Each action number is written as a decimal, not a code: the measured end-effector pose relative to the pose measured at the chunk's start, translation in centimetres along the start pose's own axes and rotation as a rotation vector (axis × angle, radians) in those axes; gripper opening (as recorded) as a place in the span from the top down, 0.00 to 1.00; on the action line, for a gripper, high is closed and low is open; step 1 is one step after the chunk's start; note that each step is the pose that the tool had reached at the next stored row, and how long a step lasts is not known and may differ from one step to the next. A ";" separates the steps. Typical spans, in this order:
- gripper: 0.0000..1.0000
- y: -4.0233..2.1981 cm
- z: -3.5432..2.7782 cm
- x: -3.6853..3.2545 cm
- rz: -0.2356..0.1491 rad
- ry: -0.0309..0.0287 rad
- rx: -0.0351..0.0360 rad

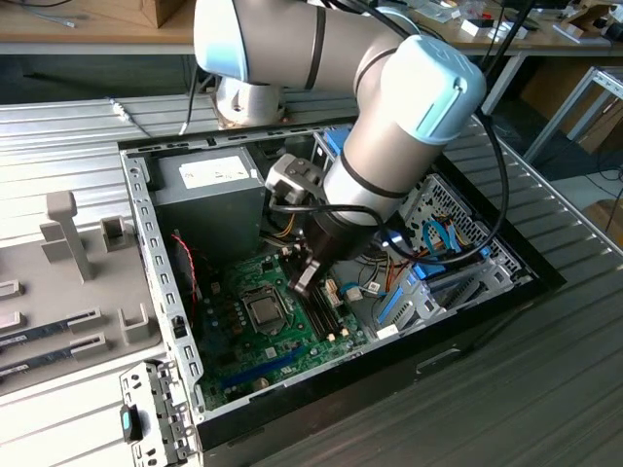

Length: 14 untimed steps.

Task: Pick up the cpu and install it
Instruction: 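Install the second cpu locking lever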

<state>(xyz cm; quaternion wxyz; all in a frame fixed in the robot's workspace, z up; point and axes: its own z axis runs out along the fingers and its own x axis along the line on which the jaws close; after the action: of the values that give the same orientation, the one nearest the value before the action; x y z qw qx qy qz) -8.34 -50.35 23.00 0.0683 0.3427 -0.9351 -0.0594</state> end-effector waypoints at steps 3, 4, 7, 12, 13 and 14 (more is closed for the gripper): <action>0.89 0.01 -0.02 -0.04 -0.007 -0.0257 -0.0321; 0.89 -0.01 -0.10 -0.09 -0.011 -0.0372 -0.0464; 0.89 -0.02 -0.59 -0.13 -0.017 -0.0572 -0.0714; 0.89 -0.01 -1.01 -0.12 -0.022 -0.0737 -0.0942; 0.89 -0.01 -1.02 -0.12 -0.022 -0.0737 -0.0942; 0.89 -0.01 -1.01 -0.12 -0.022 -0.0738 -0.0943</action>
<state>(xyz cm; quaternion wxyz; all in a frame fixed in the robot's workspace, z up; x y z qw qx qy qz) -8.06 -50.35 23.99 0.0492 0.3471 -0.9292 -0.1168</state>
